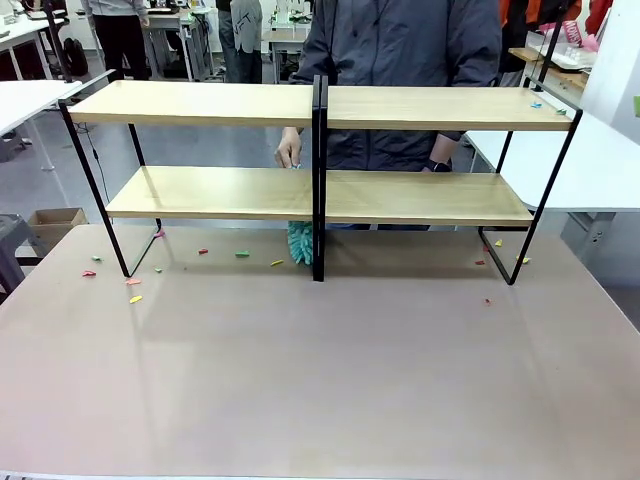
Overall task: Clean the shelves.
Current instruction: Clean another randomly selected level of the Shelf with the Duster.
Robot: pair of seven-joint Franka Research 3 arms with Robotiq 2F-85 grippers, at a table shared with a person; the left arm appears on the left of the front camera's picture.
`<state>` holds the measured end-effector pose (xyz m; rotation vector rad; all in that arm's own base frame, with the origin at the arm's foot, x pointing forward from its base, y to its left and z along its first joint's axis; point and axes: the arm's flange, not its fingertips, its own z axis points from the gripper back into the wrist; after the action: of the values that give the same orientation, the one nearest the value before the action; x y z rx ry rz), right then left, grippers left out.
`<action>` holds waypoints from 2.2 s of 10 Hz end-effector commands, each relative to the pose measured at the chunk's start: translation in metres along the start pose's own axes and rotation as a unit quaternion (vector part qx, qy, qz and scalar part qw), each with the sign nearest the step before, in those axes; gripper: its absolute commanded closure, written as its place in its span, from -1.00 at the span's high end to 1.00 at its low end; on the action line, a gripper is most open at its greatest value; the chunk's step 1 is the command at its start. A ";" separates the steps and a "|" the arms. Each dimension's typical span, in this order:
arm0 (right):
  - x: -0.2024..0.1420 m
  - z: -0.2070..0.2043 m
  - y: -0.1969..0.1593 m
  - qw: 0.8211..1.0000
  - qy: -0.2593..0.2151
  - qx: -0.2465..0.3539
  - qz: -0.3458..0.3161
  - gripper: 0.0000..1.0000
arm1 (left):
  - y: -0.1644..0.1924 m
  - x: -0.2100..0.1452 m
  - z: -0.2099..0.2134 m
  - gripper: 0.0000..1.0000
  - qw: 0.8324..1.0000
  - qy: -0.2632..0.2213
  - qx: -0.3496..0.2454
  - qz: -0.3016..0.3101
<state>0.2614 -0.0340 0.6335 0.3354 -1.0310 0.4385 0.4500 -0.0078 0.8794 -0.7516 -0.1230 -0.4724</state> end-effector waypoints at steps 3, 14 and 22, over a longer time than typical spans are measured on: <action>0.000 -0.001 0.000 1.000 -0.002 0.002 0.000 1.00 | -0.005 0.008 -0.005 -0.75 1.000 0.000 0.010 -0.010; 0.000 -0.001 0.000 1.000 -0.002 0.002 0.000 1.00 | -0.153 0.065 -0.285 -0.75 0.964 0.240 -0.029 -0.110; 0.000 -0.001 0.000 1.000 -0.002 0.002 0.000 1.00 | -0.211 0.112 -0.361 -0.75 0.983 0.159 0.071 -0.062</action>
<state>0.2611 -0.0341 0.6339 0.3350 -1.0322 0.4386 0.4069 -0.4042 0.7626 -0.5768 0.1263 -0.7791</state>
